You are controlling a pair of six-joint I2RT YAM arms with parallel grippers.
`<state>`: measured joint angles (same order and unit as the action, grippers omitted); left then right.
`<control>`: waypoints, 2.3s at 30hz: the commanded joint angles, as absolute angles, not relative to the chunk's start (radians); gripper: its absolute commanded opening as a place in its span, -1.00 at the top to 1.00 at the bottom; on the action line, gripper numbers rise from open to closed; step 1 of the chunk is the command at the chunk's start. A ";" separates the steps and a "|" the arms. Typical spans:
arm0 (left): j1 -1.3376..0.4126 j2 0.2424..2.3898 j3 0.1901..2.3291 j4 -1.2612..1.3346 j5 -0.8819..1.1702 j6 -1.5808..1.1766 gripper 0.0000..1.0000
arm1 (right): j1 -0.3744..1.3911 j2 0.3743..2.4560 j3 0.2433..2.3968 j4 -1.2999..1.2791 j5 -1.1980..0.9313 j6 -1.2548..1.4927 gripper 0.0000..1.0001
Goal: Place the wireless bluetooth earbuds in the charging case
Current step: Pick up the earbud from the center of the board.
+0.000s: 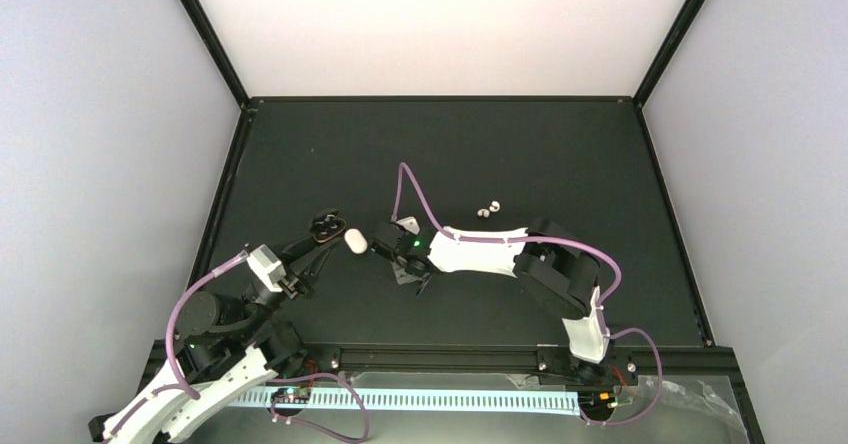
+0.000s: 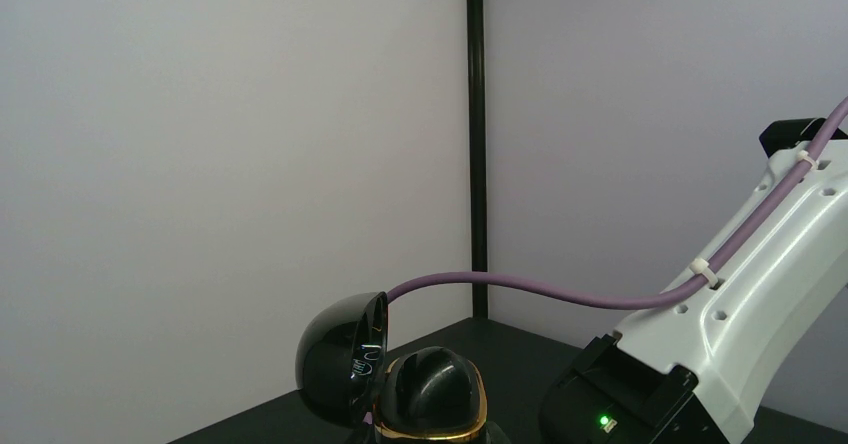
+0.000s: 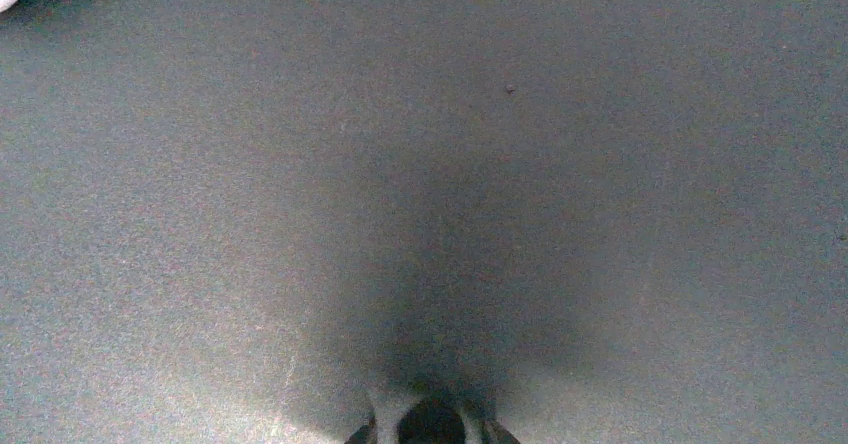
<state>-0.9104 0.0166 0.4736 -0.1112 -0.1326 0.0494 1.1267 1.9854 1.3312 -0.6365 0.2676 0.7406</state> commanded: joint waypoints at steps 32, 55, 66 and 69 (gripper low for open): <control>-0.914 -0.041 0.477 -0.102 -0.116 0.043 0.97 | 1.134 1.984 1.238 -0.676 0.203 0.764 0.75; -0.914 0.007 0.477 -0.093 -0.109 0.027 0.97 | 1.071 1.786 1.158 -0.573 0.361 0.791 0.98; -0.914 0.145 0.481 0.029 -0.079 -0.048 0.97 | 1.023 1.487 1.010 -0.272 0.502 0.705 0.98; -0.915 0.225 0.479 0.115 -0.078 -0.067 0.97 | 1.017 1.364 0.981 -0.200 0.568 0.640 0.98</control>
